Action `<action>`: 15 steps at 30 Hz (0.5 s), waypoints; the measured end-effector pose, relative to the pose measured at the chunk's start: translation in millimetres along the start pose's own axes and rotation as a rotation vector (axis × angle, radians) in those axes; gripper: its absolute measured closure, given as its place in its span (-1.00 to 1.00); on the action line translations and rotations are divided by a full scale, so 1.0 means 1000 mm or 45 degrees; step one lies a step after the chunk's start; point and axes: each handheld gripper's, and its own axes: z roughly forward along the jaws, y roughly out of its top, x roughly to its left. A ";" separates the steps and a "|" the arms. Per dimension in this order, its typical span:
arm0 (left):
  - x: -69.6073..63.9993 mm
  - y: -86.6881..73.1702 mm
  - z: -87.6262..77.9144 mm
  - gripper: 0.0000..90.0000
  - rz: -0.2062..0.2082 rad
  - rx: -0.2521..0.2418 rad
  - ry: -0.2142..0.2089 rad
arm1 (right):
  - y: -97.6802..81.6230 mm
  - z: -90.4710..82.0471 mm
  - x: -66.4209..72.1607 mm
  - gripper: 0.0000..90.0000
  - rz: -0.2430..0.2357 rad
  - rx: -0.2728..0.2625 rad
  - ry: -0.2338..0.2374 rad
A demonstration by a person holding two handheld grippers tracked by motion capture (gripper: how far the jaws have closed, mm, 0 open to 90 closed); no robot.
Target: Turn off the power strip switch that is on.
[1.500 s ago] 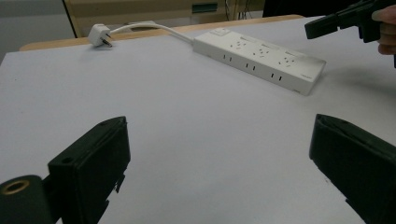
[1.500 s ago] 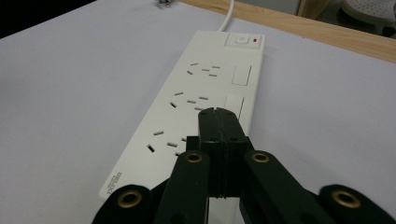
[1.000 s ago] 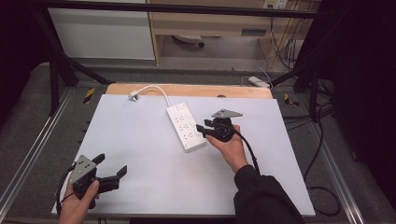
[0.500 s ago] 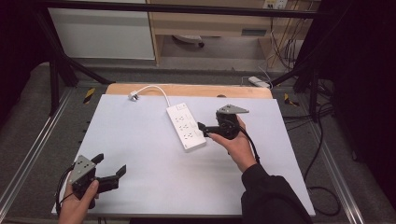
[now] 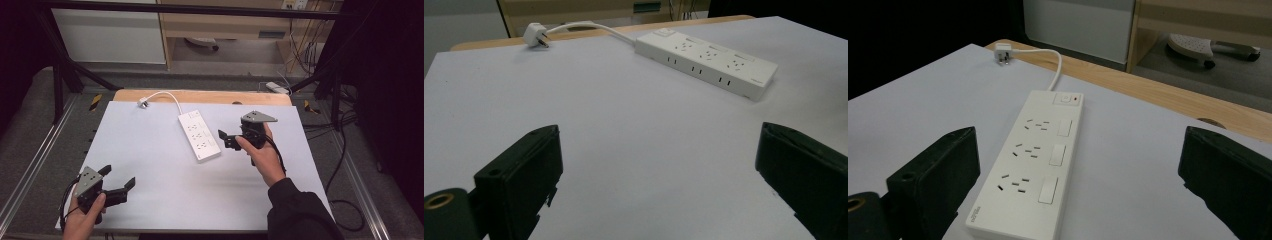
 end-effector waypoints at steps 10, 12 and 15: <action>0.000 0.000 0.000 -0.89 -0.002 0.002 -0.002 | -0.006 -0.023 -0.011 -0.87 -0.032 -0.018 -0.024; 0.000 0.000 0.000 -0.89 -0.002 0.002 -0.002 | -0.008 -0.029 -0.014 -0.87 -0.020 -0.031 -0.024; 0.000 0.000 0.000 -0.89 -0.003 0.002 -0.001 | -0.012 -0.038 -0.018 -0.87 -0.007 -0.051 -0.033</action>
